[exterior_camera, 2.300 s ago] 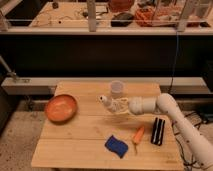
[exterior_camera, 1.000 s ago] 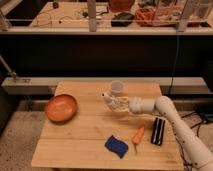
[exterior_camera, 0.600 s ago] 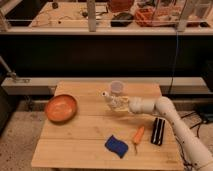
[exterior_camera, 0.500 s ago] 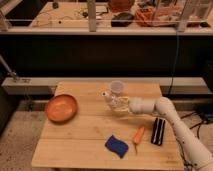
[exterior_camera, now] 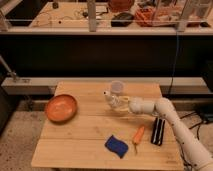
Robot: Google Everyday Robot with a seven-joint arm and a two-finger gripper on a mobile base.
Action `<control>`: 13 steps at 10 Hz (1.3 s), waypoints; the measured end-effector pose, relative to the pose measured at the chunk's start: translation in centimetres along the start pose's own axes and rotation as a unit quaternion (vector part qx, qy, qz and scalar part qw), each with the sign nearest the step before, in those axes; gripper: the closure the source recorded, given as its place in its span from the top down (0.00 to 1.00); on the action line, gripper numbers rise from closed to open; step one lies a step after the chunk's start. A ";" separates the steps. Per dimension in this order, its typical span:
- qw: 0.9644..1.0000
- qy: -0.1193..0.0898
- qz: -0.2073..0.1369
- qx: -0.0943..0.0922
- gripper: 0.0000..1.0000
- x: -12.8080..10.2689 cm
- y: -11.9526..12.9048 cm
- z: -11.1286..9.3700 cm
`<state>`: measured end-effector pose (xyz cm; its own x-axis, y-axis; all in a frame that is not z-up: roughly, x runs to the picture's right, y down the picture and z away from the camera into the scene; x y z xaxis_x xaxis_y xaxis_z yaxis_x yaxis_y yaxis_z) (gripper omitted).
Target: Stand the bottle upright
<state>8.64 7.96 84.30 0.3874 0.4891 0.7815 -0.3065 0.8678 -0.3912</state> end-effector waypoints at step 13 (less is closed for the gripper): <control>0.999 0.008 0.022 0.028 0.03 1.4 0.0 -0.2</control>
<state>9.36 8.65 85.33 0.3870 0.5284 0.7557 -0.3708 0.8395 -0.3971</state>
